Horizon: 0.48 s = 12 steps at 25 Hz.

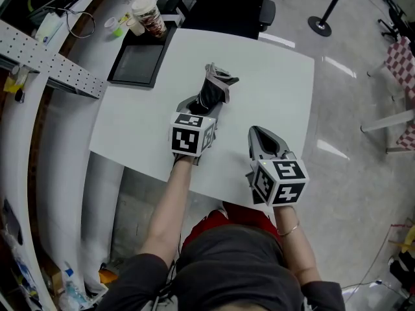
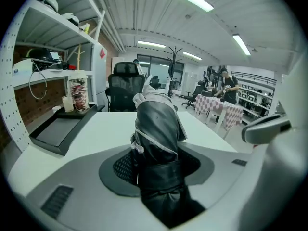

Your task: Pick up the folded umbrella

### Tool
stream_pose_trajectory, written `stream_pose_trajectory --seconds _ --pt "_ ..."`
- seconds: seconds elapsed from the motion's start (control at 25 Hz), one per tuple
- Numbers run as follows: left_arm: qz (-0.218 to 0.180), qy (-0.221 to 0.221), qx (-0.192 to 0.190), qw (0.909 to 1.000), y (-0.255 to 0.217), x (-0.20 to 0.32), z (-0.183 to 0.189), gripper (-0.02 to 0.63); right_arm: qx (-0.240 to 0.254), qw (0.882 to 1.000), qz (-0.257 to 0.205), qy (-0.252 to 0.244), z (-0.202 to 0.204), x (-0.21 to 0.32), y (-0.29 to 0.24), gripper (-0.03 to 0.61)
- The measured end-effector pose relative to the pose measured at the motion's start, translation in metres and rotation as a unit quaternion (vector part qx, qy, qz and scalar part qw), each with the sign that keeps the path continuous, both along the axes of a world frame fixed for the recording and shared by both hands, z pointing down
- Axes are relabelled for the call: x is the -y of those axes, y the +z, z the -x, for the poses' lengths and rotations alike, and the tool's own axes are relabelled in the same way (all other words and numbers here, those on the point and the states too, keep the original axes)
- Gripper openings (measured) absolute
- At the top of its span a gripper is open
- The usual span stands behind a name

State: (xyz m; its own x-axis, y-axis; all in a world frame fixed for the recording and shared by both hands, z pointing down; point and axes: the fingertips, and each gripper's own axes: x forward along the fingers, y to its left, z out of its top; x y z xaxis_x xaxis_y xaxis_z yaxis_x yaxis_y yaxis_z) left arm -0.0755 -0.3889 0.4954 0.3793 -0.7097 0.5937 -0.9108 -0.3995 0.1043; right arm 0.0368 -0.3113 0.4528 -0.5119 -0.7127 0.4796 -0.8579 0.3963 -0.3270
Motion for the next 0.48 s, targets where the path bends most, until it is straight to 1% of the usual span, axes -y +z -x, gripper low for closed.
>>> stream_pose_trajectory --seconds 0.12,0.48 --pt "-0.015 -0.013 -0.018 0.9997 -0.012 -0.009 0.007 0.207 -0.001 1.0 -0.003 -0.004 0.004 -0.003 -0.004 0.018" --pt "-0.066 -0.038 -0.05 0.9958 -0.054 -0.039 0.025 0.207 0.002 1.0 -0.022 -0.02 0.019 -0.015 -0.022 0.018"
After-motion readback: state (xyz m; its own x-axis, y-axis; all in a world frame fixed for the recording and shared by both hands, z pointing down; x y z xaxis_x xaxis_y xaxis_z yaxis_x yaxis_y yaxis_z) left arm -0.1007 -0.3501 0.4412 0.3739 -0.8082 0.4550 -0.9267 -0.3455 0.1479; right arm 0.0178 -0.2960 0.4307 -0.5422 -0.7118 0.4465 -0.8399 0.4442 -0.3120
